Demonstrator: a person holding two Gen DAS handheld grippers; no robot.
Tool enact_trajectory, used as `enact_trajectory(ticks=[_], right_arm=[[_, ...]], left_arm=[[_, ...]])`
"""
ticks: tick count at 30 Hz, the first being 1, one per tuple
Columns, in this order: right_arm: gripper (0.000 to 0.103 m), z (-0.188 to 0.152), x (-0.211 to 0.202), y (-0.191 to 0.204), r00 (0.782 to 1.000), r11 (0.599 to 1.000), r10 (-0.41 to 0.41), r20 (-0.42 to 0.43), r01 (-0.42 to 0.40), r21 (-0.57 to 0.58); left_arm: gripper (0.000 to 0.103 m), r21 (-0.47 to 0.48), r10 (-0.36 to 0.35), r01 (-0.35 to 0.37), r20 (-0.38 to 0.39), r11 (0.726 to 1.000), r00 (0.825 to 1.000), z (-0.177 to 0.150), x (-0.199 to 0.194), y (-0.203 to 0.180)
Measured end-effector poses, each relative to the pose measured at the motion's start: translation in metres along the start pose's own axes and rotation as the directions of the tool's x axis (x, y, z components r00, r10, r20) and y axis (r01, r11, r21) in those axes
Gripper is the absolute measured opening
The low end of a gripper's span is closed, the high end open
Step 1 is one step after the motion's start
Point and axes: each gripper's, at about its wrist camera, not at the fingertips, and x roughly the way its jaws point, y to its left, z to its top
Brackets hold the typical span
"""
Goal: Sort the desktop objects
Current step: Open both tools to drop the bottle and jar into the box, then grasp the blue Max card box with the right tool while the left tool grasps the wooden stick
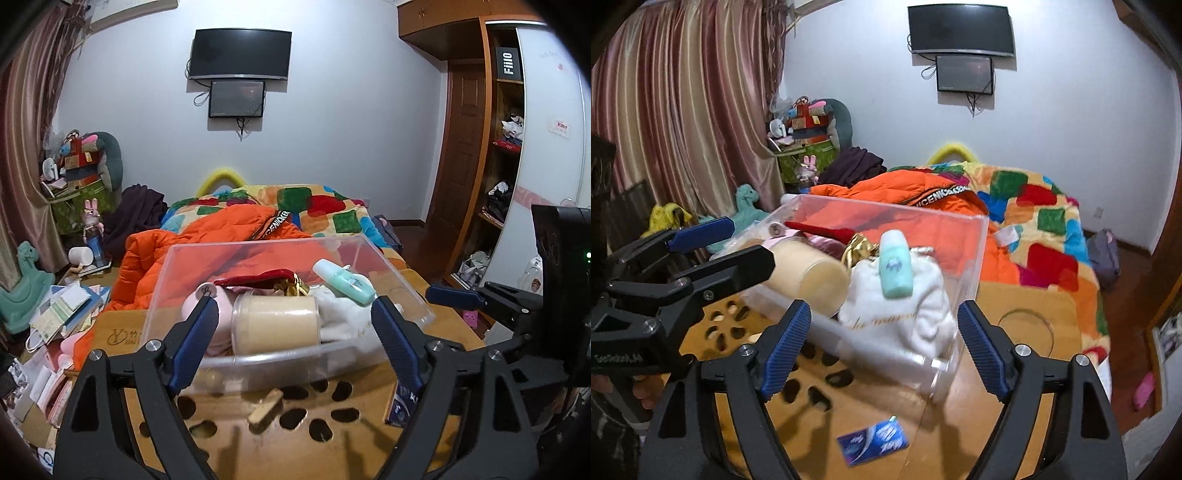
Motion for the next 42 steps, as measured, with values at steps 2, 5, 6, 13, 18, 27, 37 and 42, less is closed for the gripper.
enact_trajectory(ticks=[2, 5, 6, 13, 18, 27, 37, 42], right_arm=[[0.079, -0.006, -0.007, -0.001, 1.0, 1.0, 0.015, 0.004, -0.015, 0.027], [0.079, -0.016, -0.019, -0.001, 1.0, 0.999, 0.008, 0.014, -0.008, 0.043], [0.079, -0.019, -0.023, 0.0, 1.0, 0.999, 0.003, 0.015, -0.004, 0.043], [0.081, -0.046, -0.041, -0.003, 0.999, 0.999, -0.041, -0.008, 0.041, 0.015], [0.081, -0.068, -0.034, -0.01, 0.996, 0.998, -0.059, -0.072, 0.059, -0.002], [0.081, -0.086, -0.001, -0.011, 0.985, 0.999, -0.013, -0.172, 0.006, -0.044], [0.073, -0.085, 0.02, 0.007, 0.977, 0.982, -0.009, -0.212, -0.031, -0.185], [0.062, -0.083, 0.023, 0.006, 0.976, 0.985, 0.014, -0.218, -0.051, -0.163]], left_arm=[[0.089, 0.002, 0.013, -0.013, 0.006, 1.0, 1.0, -0.003, -0.008, -0.001], [0.091, 0.013, 0.036, -0.036, 0.003, 0.999, 0.999, -0.013, -0.018, -0.002], [0.091, 0.022, 0.044, -0.044, -0.003, 0.999, 0.999, -0.018, -0.02, -0.004], [0.091, 0.037, 0.074, -0.07, -0.1, 0.997, 0.992, -0.057, -0.016, 0.003], [0.091, 0.011, 0.078, -0.078, -0.176, 0.997, 0.981, -0.075, -0.001, 0.016], [0.074, -0.008, 0.057, -0.061, -0.236, 0.998, 0.97, -0.077, 0.035, 0.024], [0.051, -0.044, -0.007, -0.006, -0.292, 0.999, 0.956, -0.069, 0.057, 0.023], [0.041, -0.071, -0.012, -0.011, -0.313, 0.997, 0.95, -0.068, 0.062, 0.027]])
